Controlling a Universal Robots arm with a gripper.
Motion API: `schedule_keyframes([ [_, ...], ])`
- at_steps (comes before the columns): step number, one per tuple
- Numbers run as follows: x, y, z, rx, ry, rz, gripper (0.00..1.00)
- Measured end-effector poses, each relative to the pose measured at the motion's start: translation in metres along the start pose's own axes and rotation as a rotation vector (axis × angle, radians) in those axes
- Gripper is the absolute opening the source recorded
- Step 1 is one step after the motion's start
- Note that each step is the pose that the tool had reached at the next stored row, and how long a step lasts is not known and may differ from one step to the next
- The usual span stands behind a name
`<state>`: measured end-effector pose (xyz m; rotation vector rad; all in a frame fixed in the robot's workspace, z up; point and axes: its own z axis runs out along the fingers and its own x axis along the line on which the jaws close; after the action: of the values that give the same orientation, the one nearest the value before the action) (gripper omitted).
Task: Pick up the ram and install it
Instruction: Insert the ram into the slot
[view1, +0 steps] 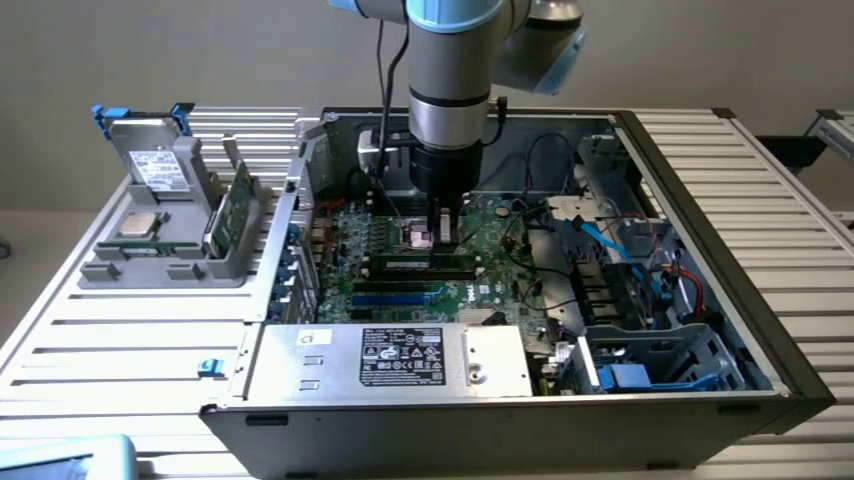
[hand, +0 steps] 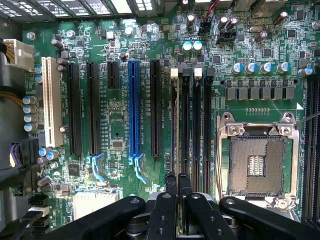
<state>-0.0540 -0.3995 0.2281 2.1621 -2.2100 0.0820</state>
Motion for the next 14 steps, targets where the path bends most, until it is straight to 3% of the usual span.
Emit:
schedule_keyframes([
  [14,0.0005,0.0000,-0.0006,0.0002,0.0000,-0.003,0.13],
])
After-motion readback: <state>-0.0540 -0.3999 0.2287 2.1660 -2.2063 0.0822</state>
